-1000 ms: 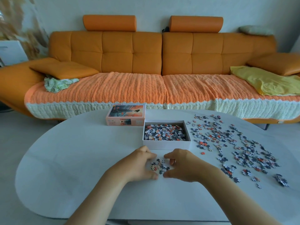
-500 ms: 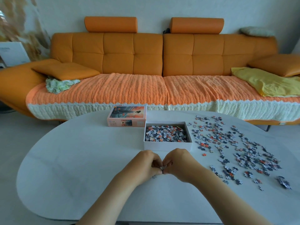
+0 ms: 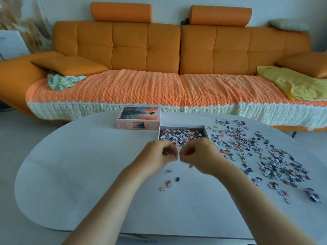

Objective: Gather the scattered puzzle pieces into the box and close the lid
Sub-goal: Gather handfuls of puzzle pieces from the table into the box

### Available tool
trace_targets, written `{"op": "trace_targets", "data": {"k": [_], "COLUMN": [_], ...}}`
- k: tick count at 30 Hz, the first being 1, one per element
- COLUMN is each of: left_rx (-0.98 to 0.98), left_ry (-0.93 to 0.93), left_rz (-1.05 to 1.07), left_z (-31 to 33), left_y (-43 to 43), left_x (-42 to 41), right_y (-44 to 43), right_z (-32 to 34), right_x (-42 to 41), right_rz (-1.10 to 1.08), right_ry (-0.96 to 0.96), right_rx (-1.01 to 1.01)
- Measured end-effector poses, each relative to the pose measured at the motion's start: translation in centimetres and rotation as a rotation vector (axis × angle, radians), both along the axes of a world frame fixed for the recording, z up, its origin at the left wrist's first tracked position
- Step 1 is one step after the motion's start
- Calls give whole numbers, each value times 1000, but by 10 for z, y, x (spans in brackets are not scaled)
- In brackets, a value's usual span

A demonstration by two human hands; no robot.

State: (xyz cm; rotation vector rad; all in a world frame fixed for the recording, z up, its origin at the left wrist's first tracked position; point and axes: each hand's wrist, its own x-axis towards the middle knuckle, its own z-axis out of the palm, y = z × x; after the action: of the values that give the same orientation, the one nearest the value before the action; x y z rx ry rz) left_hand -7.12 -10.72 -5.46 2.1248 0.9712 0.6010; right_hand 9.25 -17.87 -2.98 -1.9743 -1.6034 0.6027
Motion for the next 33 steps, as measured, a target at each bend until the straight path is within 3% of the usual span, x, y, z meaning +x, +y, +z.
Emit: {"op": "trace_targets", "data": {"k": [5, 8, 11, 15, 19, 22, 26, 33], "left_rx": [180, 259, 495, 568, 589, 639, 477, 124], "left_ry": [-119, -65, 131, 307, 239, 154, 144, 358], "left_rz": [127, 133, 117, 72, 49, 34, -50, -147], "left_z": [7, -3, -15, -20, -19, -18, -18, -18], "left_y": [25, 38, 46, 47, 43, 34, 14, -15], "left_x": [13, 20, 24, 23, 12, -1, -25, -46], "right_y": [23, 33, 36, 36, 27, 15, 5, 4], "right_z": [3, -5, -11, -9, -7, -11, -25, -31], "right_x": [14, 19, 19, 18, 12, 2, -13, -24], "right_rz": [-155, -144, -87, -26, 114, 281, 359, 260], "right_ry": [-11, -87, -172, -250, -252, -303, -378, -285], "right_rx": [306, 247, 164, 250, 328, 151, -15, -20]}}
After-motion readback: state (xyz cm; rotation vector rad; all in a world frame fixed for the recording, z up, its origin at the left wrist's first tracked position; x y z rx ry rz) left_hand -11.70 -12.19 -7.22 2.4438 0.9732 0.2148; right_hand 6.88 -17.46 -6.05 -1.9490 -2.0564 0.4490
